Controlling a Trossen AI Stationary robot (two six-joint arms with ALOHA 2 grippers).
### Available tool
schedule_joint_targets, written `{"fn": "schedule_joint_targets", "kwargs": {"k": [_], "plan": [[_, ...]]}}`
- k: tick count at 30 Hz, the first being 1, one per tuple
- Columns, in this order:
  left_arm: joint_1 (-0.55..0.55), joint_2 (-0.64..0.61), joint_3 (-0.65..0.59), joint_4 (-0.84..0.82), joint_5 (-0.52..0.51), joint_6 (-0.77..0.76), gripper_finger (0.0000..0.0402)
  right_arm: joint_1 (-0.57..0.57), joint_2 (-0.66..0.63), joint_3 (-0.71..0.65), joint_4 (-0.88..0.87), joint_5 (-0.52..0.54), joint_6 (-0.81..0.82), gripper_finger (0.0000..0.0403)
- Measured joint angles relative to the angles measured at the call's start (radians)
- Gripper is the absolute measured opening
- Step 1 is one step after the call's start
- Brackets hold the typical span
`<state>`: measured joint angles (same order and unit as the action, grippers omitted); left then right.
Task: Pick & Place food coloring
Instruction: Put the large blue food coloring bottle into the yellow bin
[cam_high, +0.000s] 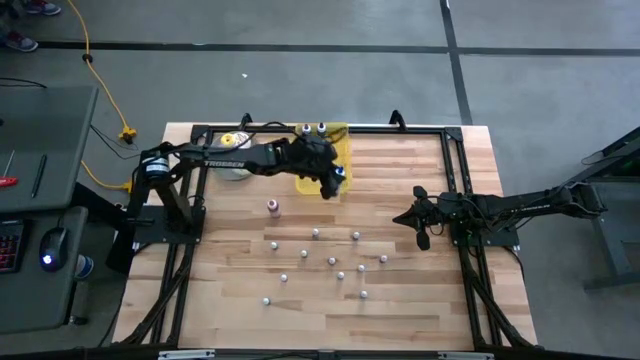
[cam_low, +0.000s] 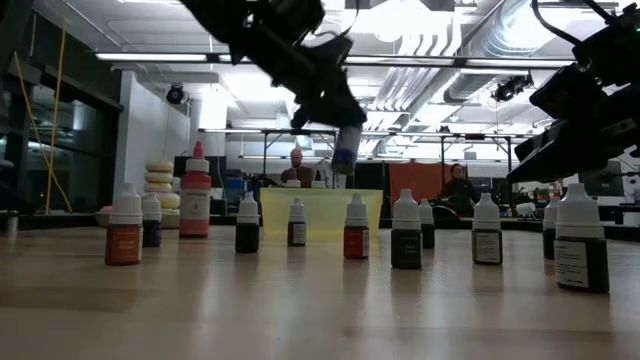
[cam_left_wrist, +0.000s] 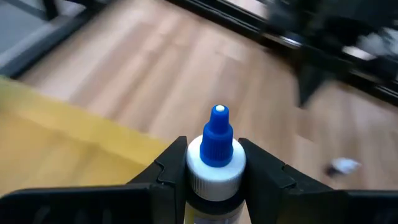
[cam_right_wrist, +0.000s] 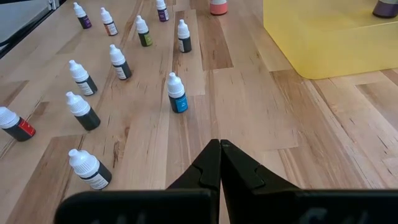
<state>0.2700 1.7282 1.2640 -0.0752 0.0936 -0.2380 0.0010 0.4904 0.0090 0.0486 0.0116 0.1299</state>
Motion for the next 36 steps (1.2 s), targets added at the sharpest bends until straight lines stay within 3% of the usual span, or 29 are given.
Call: {"fn": "schedule_joint_targets", "kwargs": {"k": [8, 12, 15, 23, 31, 36], "plan": [[0.091, 0.009, -0.018, 0.069, -0.233, 0.071, 0.0101, 0.000, 0.000, 0.000, 0.000, 0.000, 0.000, 0.0000], [0.111, 0.044, -0.015, 0.208, -0.338, 0.041, 0.0101, 0.000, 0.000, 0.000, 0.000, 0.000, 0.000, 0.0000], [0.117, 0.091, -0.012, 0.293, -0.339, 0.039, 0.0101, 0.000, 0.000, 0.000, 0.000, 0.000, 0.000, 0.0000], [0.117, 0.204, 0.068, 0.305, -0.365, 0.096, 0.0101, 0.000, 0.000, 0.000, 0.000, 0.000, 0.000, 0.0000], [0.116, 0.305, 0.164, 0.268, -0.544, 0.052, 0.0102, 0.000, 0.000, 0.000, 0.000, 0.000, 0.000, 0.0000], [0.115, 0.338, 0.199, 0.259, -0.578, -0.058, 0.0102, 0.000, 0.000, 0.000, 0.000, 0.000, 0.000, 0.0000]]}}
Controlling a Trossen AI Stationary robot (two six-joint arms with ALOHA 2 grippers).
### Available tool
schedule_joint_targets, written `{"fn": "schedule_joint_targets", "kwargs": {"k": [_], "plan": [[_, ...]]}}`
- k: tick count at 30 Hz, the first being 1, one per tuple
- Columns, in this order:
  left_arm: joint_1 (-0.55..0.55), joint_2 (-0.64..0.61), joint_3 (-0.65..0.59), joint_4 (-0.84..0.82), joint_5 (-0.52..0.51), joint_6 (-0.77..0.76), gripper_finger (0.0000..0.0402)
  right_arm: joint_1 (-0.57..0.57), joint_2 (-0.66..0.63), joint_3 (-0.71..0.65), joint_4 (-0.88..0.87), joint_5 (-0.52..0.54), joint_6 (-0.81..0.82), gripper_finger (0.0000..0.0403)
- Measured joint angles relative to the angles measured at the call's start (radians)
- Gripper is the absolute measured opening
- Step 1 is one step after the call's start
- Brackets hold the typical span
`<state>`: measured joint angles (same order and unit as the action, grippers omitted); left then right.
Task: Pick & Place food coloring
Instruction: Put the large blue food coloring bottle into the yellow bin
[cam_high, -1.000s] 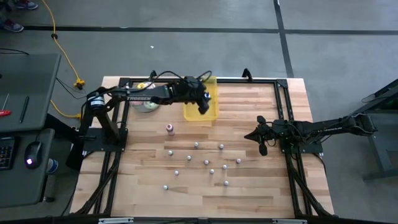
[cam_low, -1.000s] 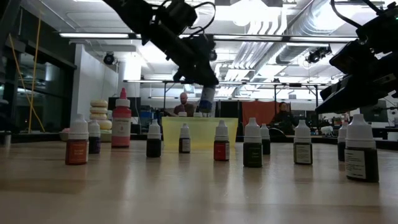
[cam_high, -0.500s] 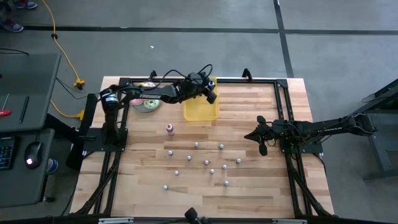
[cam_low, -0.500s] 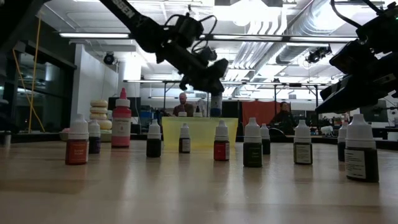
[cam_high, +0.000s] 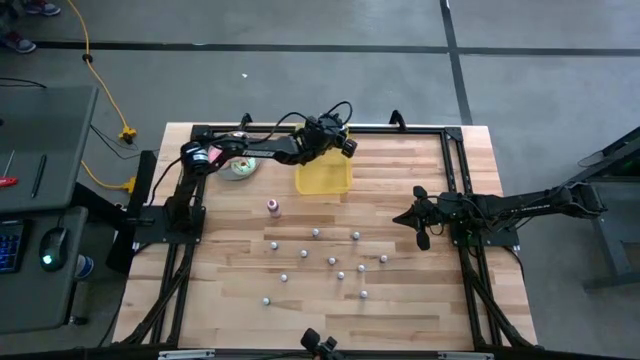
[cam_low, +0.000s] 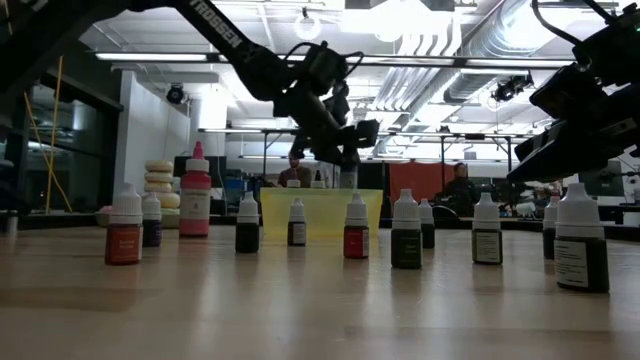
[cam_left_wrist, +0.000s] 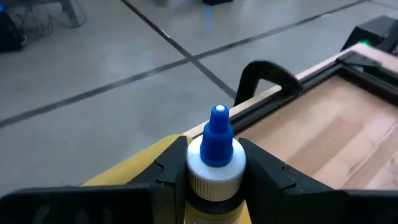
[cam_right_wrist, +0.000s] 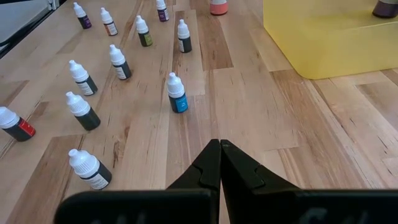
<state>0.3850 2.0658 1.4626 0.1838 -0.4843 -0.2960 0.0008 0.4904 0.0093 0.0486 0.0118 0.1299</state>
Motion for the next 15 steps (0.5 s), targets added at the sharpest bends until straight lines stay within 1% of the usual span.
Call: {"fn": "schedule_joint_targets", "kwargs": {"k": [4, 8, 15], "plan": [[-0.007, 0.036, 0.025, 0.000, -0.052, -0.001, 0.0102, 0.000, 0.000, 0.000, 0.000, 0.000, 0.000, 0.0000], [-0.010, 0.060, 0.041, -0.001, -0.069, 0.002, 0.0103, 0.000, 0.000, 0.000, 0.000, 0.000, 0.000, 0.0000], [-0.013, 0.066, 0.043, 0.001, -0.155, -0.002, 0.0103, 0.000, 0.000, 0.000, 0.000, 0.000, 0.000, 0.0000]]}}
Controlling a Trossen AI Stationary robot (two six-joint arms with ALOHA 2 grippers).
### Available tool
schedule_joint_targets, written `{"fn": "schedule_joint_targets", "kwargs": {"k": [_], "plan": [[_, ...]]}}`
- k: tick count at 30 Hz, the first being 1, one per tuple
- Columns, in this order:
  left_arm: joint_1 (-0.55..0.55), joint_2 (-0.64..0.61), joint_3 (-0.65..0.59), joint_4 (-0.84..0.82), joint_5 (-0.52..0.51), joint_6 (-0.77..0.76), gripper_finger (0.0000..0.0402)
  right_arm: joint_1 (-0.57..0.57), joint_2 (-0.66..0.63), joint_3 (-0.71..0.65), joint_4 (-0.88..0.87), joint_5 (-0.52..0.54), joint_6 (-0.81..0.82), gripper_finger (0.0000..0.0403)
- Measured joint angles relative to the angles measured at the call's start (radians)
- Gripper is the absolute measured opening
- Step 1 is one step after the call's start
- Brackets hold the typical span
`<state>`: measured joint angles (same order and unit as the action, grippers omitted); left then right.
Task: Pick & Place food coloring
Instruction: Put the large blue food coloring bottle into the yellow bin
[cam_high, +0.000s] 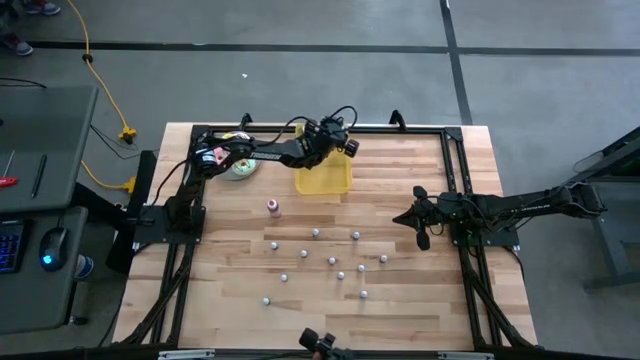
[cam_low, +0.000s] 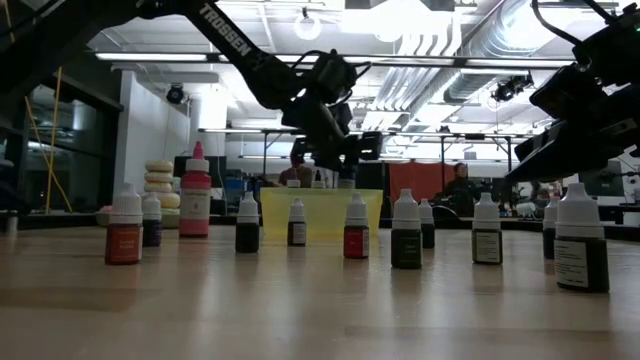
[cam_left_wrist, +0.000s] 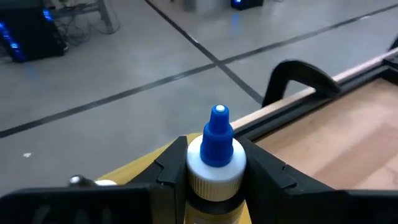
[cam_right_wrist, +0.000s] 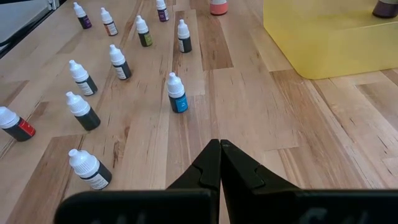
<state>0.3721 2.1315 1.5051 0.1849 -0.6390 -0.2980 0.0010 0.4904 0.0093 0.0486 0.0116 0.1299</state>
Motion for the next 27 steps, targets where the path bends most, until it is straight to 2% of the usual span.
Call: {"fn": "schedule_joint_targets", "kwargs": {"k": [5, 20, 27], "plan": [[0.002, 0.000, 0.000, -0.001, -0.009, -0.045, 0.0103, 0.000, 0.000, 0.000, 0.000, 0.000, 0.000, 0.0000], [0.002, 0.045, 0.004, 0.006, -0.034, -0.048, 0.0104, 0.000, 0.000, 0.000, 0.000, 0.000, 0.000, 0.0000], [0.020, 0.045, 0.093, -0.068, -0.009, -0.050, 0.0104, 0.000, 0.000, 0.000, 0.000, 0.000, 0.000, 0.0000]]}}
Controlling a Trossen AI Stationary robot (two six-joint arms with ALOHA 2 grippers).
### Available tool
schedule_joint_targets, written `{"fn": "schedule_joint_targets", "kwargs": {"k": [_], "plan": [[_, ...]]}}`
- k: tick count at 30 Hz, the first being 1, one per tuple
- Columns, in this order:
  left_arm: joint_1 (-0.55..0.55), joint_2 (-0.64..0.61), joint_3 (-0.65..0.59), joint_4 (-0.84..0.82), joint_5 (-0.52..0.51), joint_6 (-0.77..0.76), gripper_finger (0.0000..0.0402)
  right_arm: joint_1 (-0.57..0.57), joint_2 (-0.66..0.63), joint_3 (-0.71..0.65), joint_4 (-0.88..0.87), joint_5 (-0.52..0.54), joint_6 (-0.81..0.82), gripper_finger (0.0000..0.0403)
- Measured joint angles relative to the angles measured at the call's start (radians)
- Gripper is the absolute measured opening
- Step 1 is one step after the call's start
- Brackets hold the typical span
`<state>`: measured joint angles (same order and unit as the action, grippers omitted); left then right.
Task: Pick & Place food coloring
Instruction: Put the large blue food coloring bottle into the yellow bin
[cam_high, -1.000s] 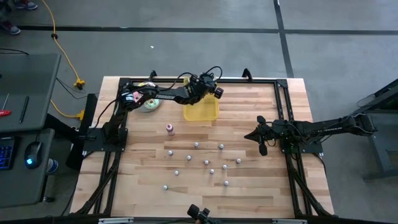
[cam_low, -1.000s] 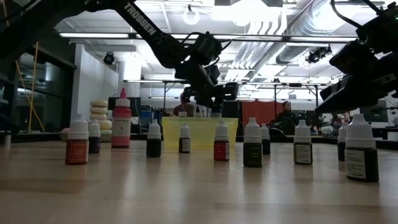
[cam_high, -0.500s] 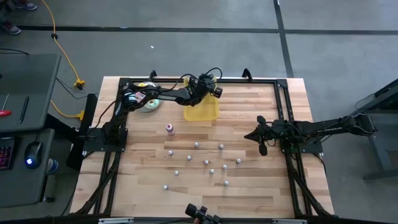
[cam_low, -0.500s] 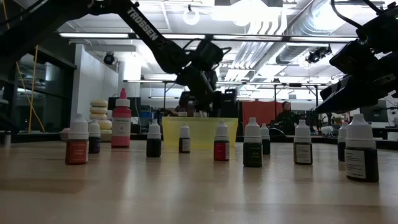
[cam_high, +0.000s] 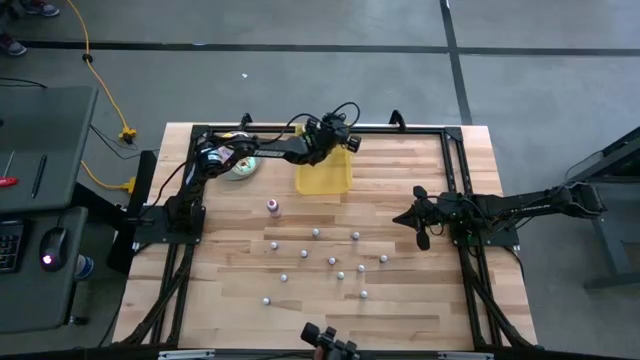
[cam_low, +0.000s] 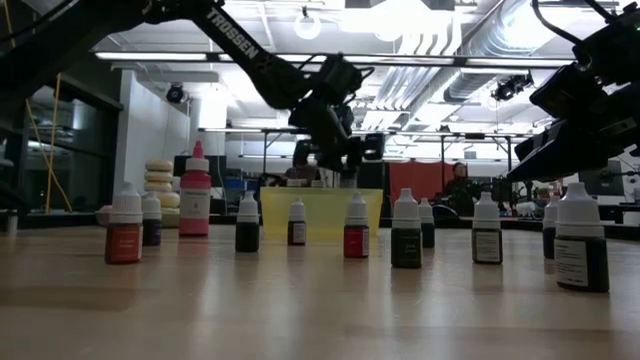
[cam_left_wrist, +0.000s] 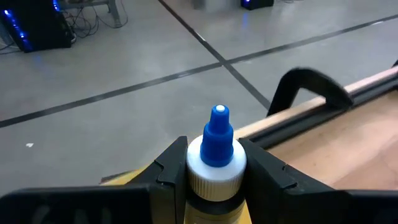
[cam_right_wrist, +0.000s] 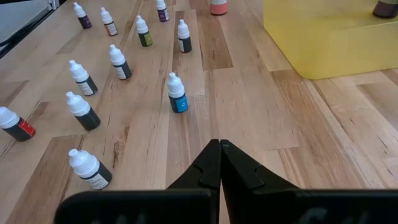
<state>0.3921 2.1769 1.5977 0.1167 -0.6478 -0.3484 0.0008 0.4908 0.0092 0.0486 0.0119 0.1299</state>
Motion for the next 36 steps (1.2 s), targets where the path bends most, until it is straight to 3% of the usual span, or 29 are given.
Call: {"fn": "schedule_joint_targets", "kwargs": {"k": [7, 20, 28, 36], "plan": [[0.022, 0.000, 0.025, -0.081, 0.009, -0.083, 0.0104, 0.000, 0.000, 0.000, 0.000, 0.000, 0.000, 0.0000], [0.027, 0.000, 0.025, -0.090, 0.066, -0.094, 0.0105, 0.000, 0.000, 0.000, 0.000, 0.000, 0.000, 0.0000], [0.027, 0.000, 0.025, -0.086, 0.076, -0.094, 0.0137, 0.000, 0.000, 0.000, 0.000, 0.000, 0.000, 0.0000], [0.027, 0.000, 0.026, -0.083, 0.081, -0.094, 0.0143, 0.000, 0.000, 0.000, 0.000, 0.000, 0.000, 0.0000]]}}
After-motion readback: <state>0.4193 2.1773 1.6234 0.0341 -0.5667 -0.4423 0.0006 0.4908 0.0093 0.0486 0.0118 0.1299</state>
